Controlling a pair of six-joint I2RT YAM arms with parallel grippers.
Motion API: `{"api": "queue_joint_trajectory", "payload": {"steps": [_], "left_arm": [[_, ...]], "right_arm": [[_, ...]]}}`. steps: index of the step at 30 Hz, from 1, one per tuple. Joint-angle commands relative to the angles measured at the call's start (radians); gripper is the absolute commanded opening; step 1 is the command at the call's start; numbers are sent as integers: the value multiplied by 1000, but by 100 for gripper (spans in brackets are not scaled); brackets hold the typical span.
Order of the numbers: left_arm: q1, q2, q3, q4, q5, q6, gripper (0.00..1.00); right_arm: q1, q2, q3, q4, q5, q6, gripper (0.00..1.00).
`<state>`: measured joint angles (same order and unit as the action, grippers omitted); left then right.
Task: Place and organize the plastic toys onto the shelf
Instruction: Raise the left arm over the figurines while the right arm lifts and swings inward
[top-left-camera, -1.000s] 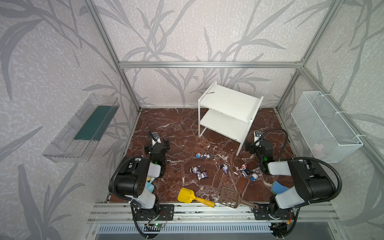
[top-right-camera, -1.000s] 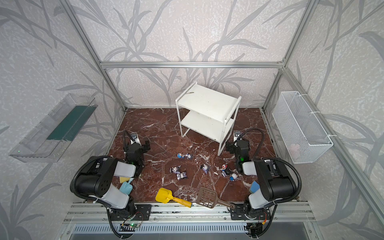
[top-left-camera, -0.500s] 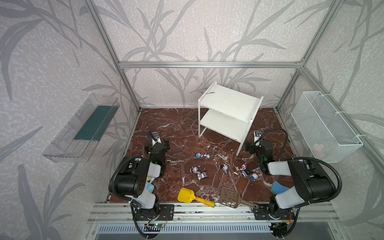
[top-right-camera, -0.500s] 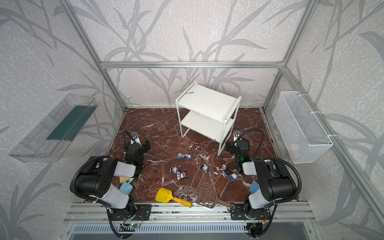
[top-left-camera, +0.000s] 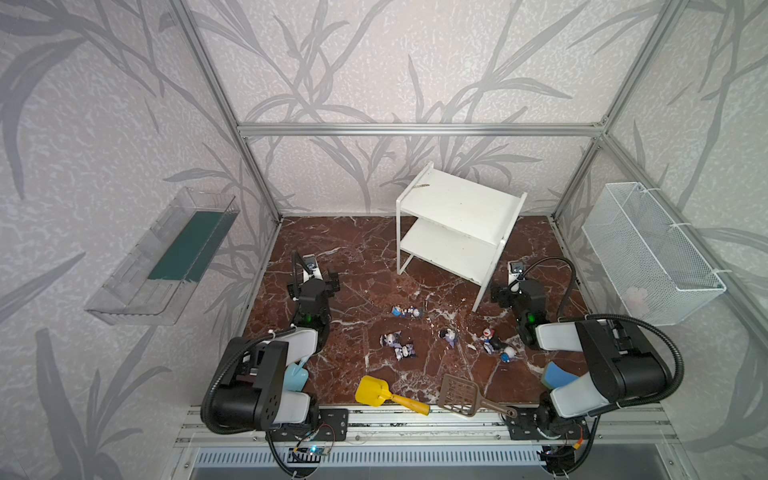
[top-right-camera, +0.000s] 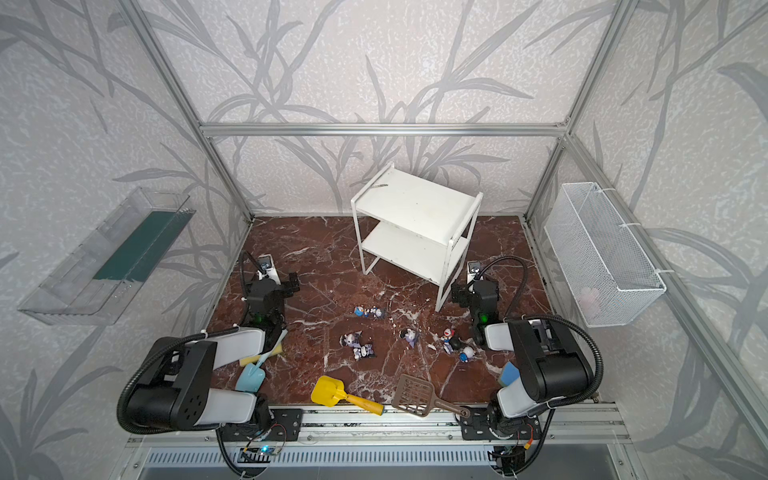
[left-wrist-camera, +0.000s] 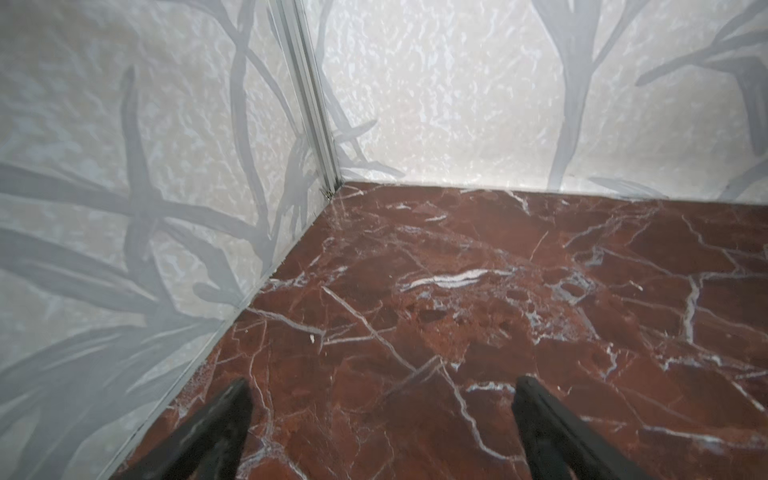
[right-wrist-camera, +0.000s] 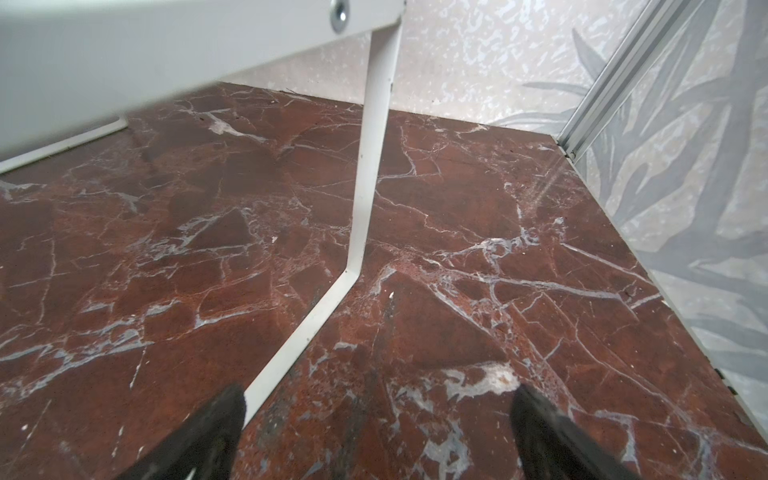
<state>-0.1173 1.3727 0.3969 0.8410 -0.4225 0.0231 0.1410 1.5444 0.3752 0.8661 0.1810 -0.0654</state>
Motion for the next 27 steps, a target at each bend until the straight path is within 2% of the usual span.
{"api": "queue_joint_trajectory", "payload": {"steps": [1, 4, 8, 13, 18, 24, 27], "left_arm": [[-33, -44, 48, -130, -111, 11, 99], [-64, -78, 126, -291, -180, -65, 99], [-127, -108, 280, -639, -325, -209, 99], [-228, -137, 409, -1031, -353, -390, 99], [-305, -192, 466, -1269, -254, -504, 99], [-319, -269, 440, -1342, -56, -515, 99], [-321, -286, 441, -1384, 33, -510, 99]], "right_arm": [[-1, -1, 11, 17, -4, -7, 99], [-1, -1, 11, 17, -5, -7, 99], [-1, -1, 13, 17, -5, -7, 99], [-3, 1, 20, 4, 0, 3, 99], [-6, 1, 21, 3, -5, 3, 99], [-3, -53, 22, -8, 55, 7, 99], [-3, -169, 141, -405, 163, 82, 99]]}}
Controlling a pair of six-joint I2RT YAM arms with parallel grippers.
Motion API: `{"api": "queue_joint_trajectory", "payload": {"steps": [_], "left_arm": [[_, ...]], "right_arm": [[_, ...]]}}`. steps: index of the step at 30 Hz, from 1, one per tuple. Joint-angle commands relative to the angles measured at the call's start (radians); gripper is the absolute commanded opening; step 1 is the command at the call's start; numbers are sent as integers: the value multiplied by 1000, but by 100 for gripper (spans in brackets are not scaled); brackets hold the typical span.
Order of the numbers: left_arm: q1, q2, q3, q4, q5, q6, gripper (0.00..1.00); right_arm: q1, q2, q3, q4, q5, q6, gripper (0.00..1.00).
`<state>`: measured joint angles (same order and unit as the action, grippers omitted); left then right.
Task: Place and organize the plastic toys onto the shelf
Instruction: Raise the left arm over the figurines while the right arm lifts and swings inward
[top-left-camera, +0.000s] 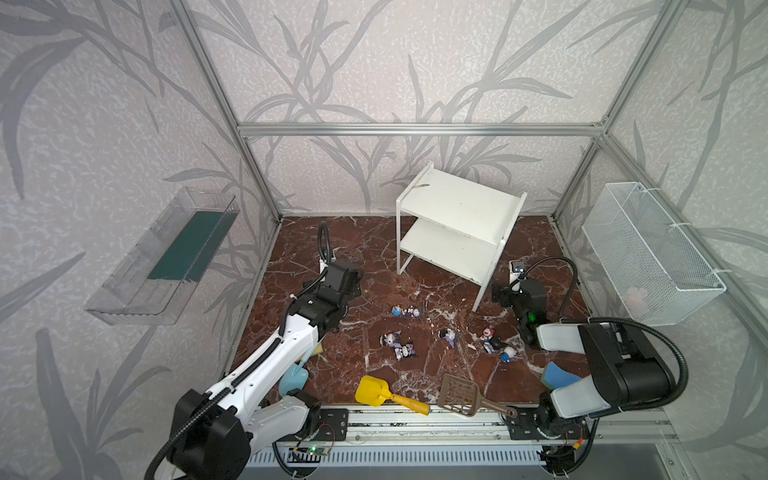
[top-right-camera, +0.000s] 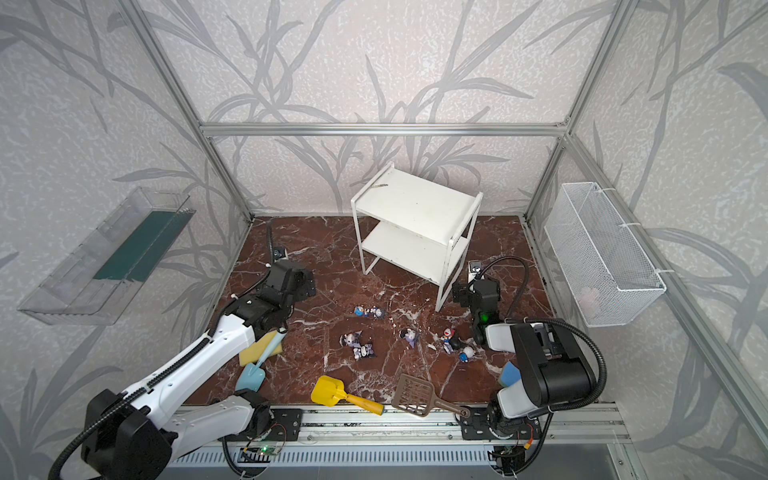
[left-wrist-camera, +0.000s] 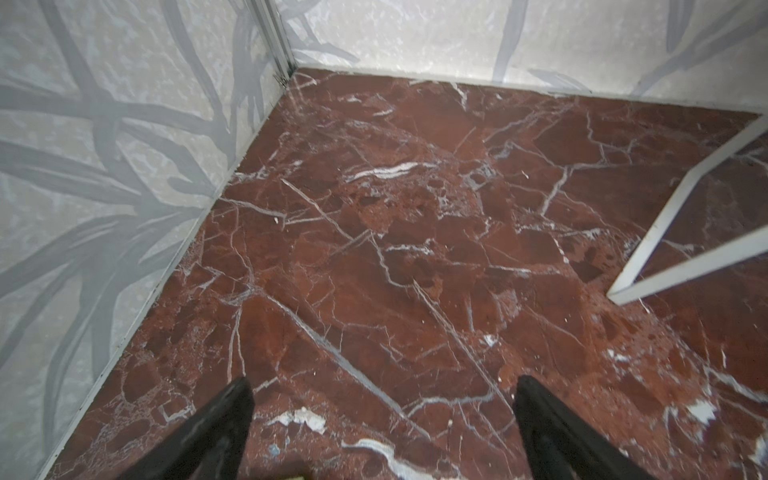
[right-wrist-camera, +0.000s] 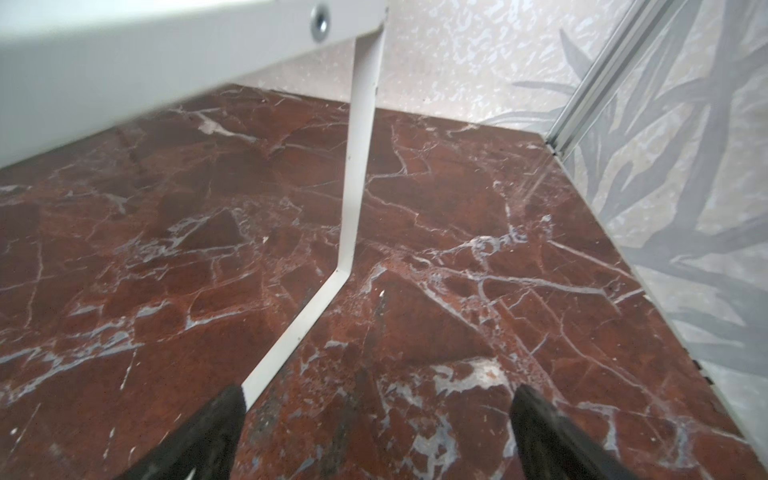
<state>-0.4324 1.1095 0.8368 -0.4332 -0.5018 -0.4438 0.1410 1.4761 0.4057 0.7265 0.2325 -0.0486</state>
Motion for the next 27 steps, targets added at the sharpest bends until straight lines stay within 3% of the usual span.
{"api": "queue_joint_trajectory", "payload": {"steps": [1, 6, 10, 15, 21, 27], "left_arm": [[-7, -27, 2, -121, 143, -44, 99], [-12, -23, 5, -160, 295, -36, 99], [-21, -4, 18, -200, 370, -28, 99], [-32, -8, 9, -211, 455, 4, 99], [-47, -13, -27, -197, 559, -4, 99], [-73, -12, -33, -190, 610, -2, 99]], "right_arm": [[-4, -127, 165, -423, 156, 126, 99], [-4, -222, 302, -898, 245, 331, 99], [-3, -318, 364, -1173, 165, 419, 99], [44, -478, 335, -1353, 39, 464, 99], [262, -623, 315, -1524, 65, 517, 99], [597, -655, 312, -1541, 74, 560, 100]]}}
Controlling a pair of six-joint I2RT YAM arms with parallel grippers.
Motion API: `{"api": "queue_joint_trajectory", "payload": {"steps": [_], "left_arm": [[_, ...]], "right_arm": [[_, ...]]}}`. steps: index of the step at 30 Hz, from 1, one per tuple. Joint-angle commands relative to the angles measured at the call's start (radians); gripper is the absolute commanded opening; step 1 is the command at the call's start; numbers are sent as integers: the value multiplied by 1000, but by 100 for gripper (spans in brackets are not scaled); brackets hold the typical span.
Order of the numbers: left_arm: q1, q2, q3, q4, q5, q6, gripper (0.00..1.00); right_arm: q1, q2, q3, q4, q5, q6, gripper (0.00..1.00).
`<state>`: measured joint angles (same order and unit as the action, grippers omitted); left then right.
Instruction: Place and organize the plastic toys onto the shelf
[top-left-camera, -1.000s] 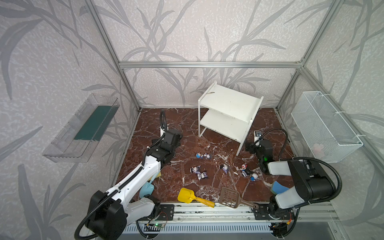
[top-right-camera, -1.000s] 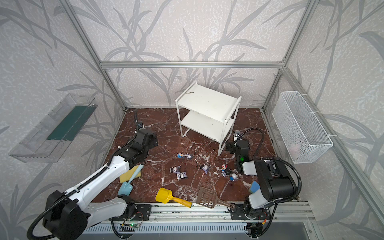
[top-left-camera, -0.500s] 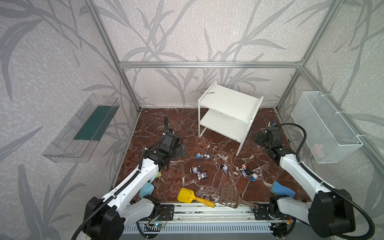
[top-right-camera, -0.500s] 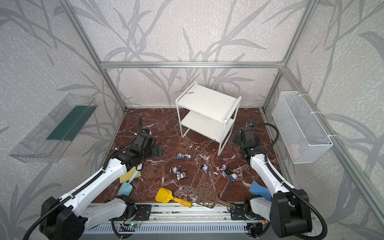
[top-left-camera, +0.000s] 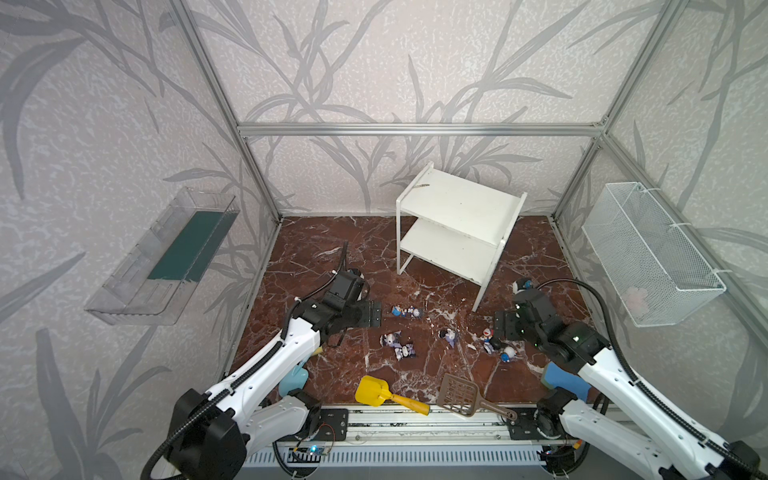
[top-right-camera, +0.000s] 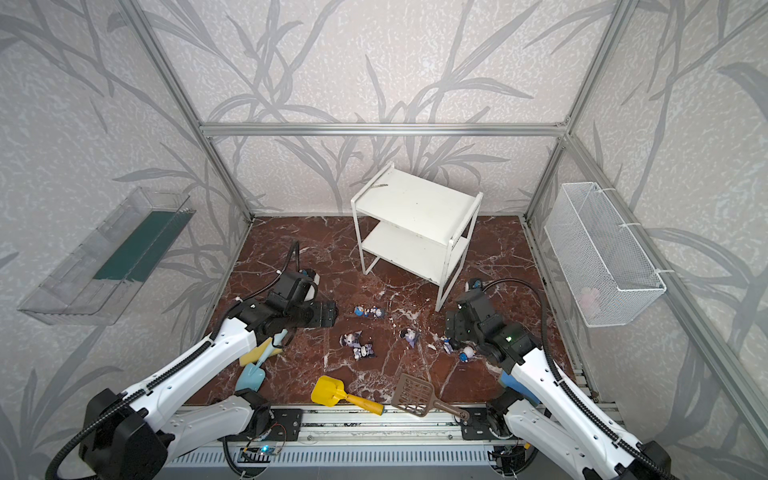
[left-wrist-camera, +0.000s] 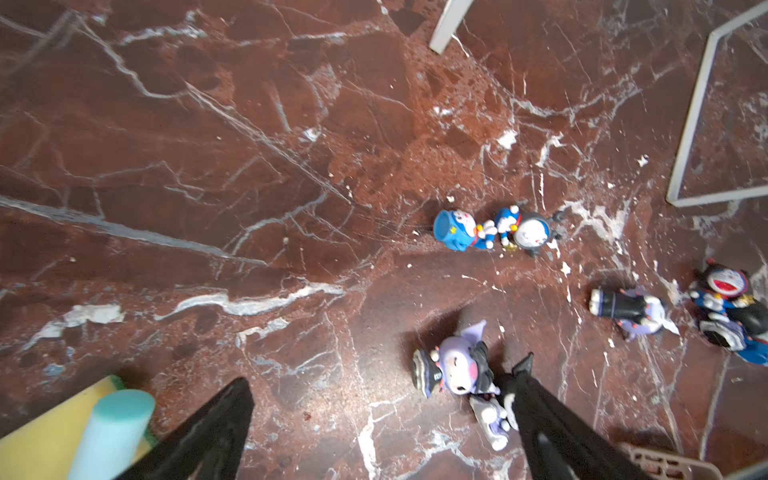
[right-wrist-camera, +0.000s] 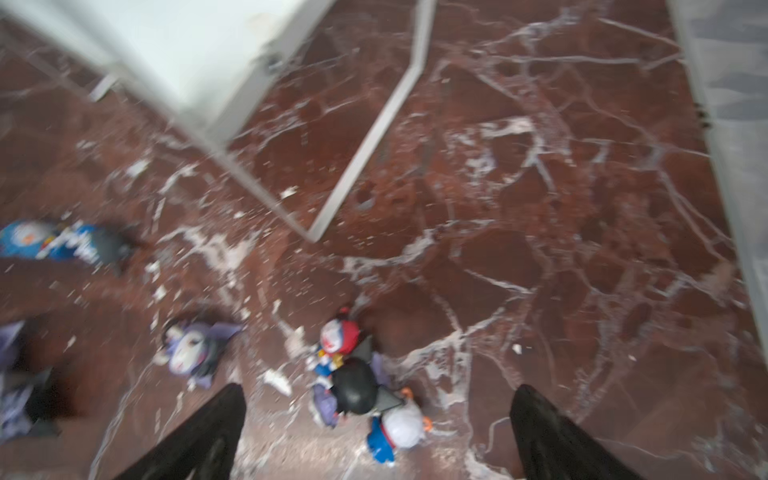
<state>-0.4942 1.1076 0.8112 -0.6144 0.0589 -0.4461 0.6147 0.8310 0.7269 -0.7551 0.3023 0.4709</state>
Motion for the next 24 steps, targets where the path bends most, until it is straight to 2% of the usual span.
{"api": "queue_joint_trajectory", "payload": {"steps": [1, 5, 10, 17, 24], "left_arm": [[-14, -12, -7, -10, 51, 3, 99], [-18, -23, -12, -2, 49, 3, 99], [-17, -20, -13, 7, 42, 0, 99], [-18, -29, -24, 25, 29, -10, 99], [-18, -52, -38, 40, 7, -16, 99]], "right_arm": [[175, -8, -11, -50, 9, 45, 99], [375, 48, -9, 19, 25, 48, 97], [517, 182, 26, 113, -4, 67, 93], [556, 382, 78, 276, -176, 82, 85], [583, 510, 147, 341, -259, 34, 80]]}}
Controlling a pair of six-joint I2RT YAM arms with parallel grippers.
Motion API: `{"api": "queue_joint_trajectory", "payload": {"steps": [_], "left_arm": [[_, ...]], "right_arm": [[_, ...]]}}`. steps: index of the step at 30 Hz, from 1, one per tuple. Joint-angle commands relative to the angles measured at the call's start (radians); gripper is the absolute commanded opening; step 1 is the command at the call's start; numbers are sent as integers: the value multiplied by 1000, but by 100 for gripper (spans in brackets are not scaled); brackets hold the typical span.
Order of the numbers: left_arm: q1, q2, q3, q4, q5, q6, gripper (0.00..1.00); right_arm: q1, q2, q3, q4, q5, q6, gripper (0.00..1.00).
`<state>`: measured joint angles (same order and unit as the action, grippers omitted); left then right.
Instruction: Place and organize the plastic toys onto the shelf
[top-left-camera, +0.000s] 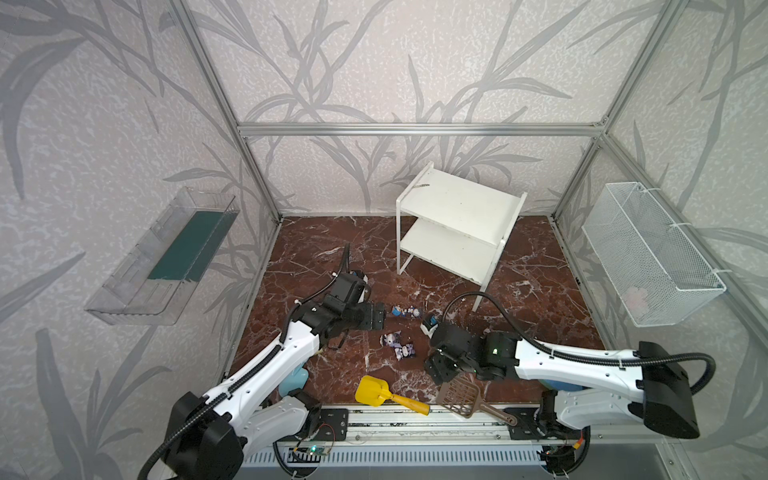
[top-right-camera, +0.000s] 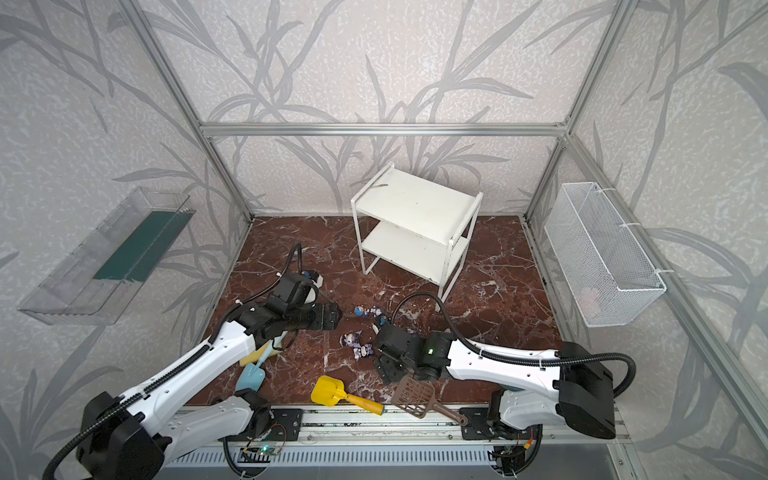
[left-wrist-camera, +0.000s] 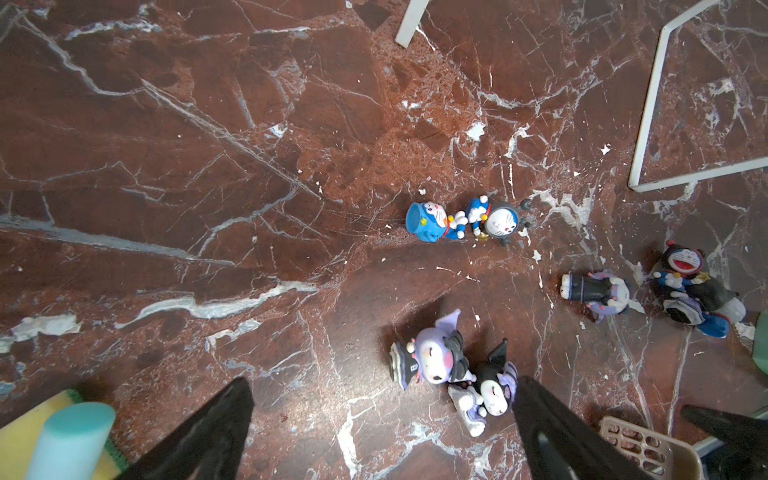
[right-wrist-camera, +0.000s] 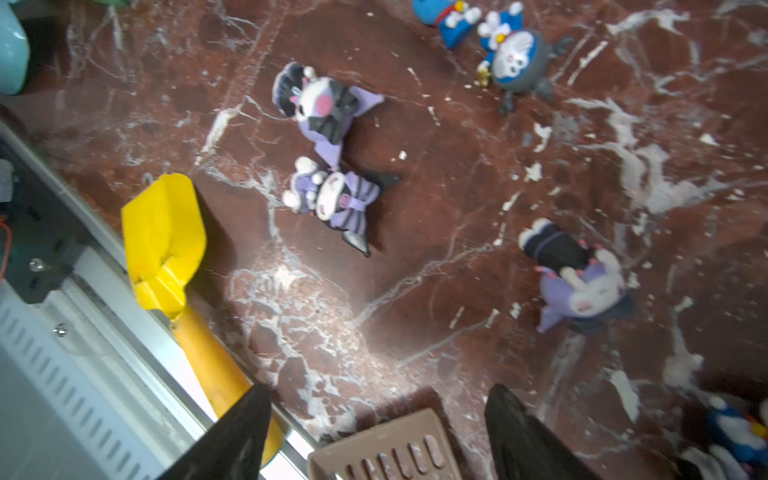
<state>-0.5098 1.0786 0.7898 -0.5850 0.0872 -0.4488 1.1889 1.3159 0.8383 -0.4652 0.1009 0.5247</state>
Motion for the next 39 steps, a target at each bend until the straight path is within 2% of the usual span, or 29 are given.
{"api": "queue_joint_trajectory", "payload": {"steps": [1, 5, 10, 15, 25, 39], "left_arm": [[-4, -25, -19, 14, -21, -15, 99], [-3, -35, -23, 20, -18, -20, 99], [-3, -66, -35, 22, -21, -34, 99], [-4, -102, -49, 16, -30, -44, 99], [-4, -144, -65, 2, -52, -53, 99], [-4, -163, -66, -13, -62, -52, 99]], "right_arm": [[8, 41, 46, 56, -68, -28, 79], [8, 103, 72, 95, -137, -54, 75], [-1, 172, 87, 124, -150, -46, 70], [-73, 225, 59, 228, -273, -29, 63], [-213, 261, -46, 435, -451, 25, 58], [-267, 378, -66, 567, -538, 51, 50]]}}
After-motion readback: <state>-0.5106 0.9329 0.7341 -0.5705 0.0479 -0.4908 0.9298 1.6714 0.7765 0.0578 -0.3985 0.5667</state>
